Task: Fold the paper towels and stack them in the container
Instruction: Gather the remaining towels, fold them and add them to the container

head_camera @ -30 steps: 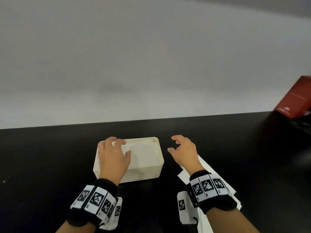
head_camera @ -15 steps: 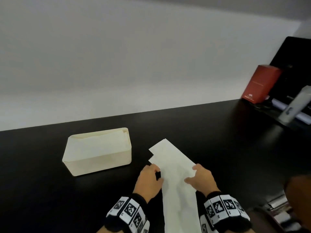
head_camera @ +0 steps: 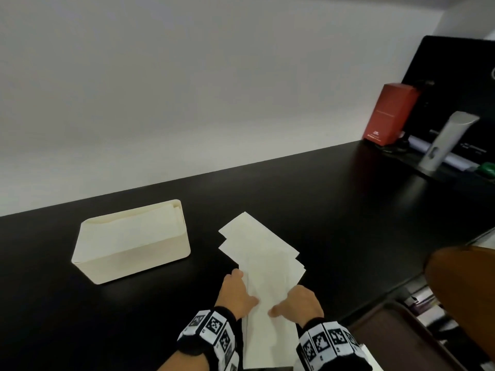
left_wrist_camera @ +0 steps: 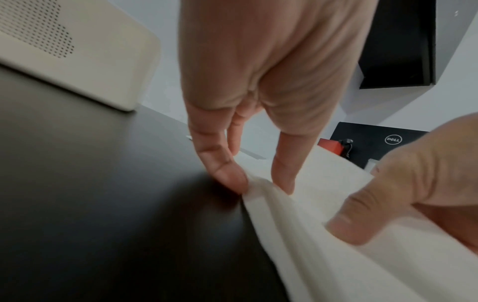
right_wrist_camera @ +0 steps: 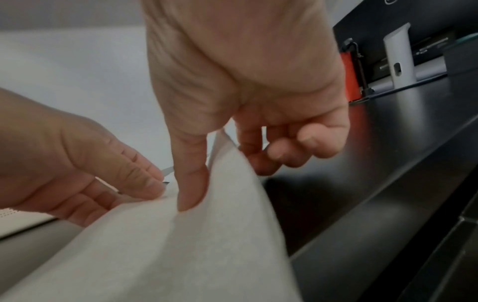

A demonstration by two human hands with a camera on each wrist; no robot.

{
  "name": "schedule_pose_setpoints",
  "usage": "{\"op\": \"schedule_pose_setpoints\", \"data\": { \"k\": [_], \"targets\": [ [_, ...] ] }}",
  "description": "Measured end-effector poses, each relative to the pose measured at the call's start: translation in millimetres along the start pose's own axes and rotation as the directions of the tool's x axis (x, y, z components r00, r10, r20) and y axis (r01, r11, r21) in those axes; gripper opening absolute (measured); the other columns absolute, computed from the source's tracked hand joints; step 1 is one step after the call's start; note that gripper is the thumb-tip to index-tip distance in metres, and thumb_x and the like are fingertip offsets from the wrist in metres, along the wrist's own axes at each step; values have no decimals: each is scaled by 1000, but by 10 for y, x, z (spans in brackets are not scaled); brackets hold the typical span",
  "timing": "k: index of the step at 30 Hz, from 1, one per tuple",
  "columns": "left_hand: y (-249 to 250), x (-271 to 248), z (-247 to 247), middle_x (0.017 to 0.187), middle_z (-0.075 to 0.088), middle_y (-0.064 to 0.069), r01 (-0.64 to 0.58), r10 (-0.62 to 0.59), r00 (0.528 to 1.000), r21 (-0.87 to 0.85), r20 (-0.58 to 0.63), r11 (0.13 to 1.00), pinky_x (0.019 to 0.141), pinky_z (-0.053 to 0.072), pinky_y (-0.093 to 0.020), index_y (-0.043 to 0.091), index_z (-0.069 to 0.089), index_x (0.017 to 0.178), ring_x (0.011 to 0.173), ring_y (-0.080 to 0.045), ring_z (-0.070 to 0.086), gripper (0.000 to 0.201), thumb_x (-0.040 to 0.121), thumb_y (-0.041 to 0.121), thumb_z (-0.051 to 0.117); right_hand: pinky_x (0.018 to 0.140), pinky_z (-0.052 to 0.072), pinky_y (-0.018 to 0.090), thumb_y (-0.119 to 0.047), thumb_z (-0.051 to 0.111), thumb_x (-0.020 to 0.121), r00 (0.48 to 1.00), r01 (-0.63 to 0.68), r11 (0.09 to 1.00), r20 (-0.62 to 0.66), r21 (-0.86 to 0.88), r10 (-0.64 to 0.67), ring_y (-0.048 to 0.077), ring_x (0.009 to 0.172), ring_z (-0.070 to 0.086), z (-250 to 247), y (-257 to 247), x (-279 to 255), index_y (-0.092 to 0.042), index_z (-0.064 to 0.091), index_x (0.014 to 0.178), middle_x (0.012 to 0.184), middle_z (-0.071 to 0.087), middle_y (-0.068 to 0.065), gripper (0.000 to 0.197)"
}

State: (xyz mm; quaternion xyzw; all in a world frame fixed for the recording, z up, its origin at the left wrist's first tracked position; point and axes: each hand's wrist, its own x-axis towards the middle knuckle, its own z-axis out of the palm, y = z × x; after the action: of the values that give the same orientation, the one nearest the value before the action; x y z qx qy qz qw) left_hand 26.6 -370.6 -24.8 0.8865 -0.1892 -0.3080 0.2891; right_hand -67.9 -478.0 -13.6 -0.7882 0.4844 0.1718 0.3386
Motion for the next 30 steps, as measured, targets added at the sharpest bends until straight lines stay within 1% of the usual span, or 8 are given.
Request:
{"op": "schedule_pose_setpoints", "data": {
  "k": [4, 7, 10, 15, 18, 20, 26, 30],
  "targets": [
    [13, 13, -113, 140, 32, -6, -31, 30, 997, -25, -66, 999, 110, 36, -34, 15, 24, 142, 131, -22, 36, 88, 72, 21, 77, 58, 41, 16, -20, 73, 73, 987, 159, 985, 1, -68, -159, 7, 67, 48, -91, -8, -17, -17, 53, 73, 78, 49, -6, 20],
    [26, 44, -319, 142, 31, 4, -176, 160, 974, -90, -158, 980, 113, 27, -38, 24, 15, 146, 136, -20, 23, 105, 65, 22, 82, 49, 36, 12, -6, 65, 73, 951, 306, 951, -18, -47, -307, 3, 59, 44, -225, -46, -47, -24, 42, 61, 71, 46, -9, 31],
    [-32, 99, -518, 132, 47, 9, -225, 215, 974, -228, -69, 947, 110, 31, -37, 28, 23, 144, 131, -15, 36, 103, 62, 21, 84, 54, 44, 17, 1, 58, 75, 914, 402, 911, -8, -92, -405, 6, 63, 50, -354, -134, -55, -28, 49, 70, 78, 53, -9, 31],
    [-187, 56, -669, 106, 69, 3, -184, 200, 980, -420, -7, 889, 96, 50, -33, 19, 67, 103, 102, -13, 64, 28, 77, 11, 73, 74, 53, 22, -4, 60, 79, 929, 359, 914, -17, -188, -369, 17, 95, 61, -502, -184, 2, -27, 56, 122, 119, 57, 0, 49],
    [-316, 34, -686, 89, 69, -1, -200, 173, 980, -497, -101, 845, 73, 50, -19, 14, 70, 81, 87, -13, 64, 14, 80, 0, 68, 67, 49, 21, -11, 65, 76, 941, 325, 930, -40, -169, -336, 16, 80, 63, -565, -125, 33, -16, 69, 84, 84, 63, -2, 9],
    [-384, 27, -700, 88, 70, -5, -181, 150, 984, -537, -101, 824, 69, 50, -18, 12, 70, 77, 84, -14, 65, 15, 79, -3, 67, 58, 42, 17, -13, 66, 75, 929, 353, 935, -98, -44, -356, 11, 63, 56, -556, -65, 64, -16, 61, 65, 67, 56, -4, 12],
    [-427, 15, -618, 91, 69, -2, -124, 120, 992, -544, -44, 830, 70, 50, -18, 14, 67, 85, 84, -12, 65, 20, 75, -2, 73, 82, 54, 31, -14, 76, 72, 943, 330, 838, -187, 434, -275, 14, 89, 65, -311, 95, 174, -23, 69, 81, 88, 69, -3, 15],
    [-372, 14, -535, 98, 67, -3, -91, 88, 996, -570, -33, 817, 72, 51, -18, 20, 64, 91, 89, -12, 65, 29, 74, -3, 73, 82, 51, 30, -2, 77, 68, 959, 284, 762, -169, 582, -229, 17, 94, 65, -117, 155, 242, -21, 69, 81, 91, 70, -1, 24]
  ]
}}
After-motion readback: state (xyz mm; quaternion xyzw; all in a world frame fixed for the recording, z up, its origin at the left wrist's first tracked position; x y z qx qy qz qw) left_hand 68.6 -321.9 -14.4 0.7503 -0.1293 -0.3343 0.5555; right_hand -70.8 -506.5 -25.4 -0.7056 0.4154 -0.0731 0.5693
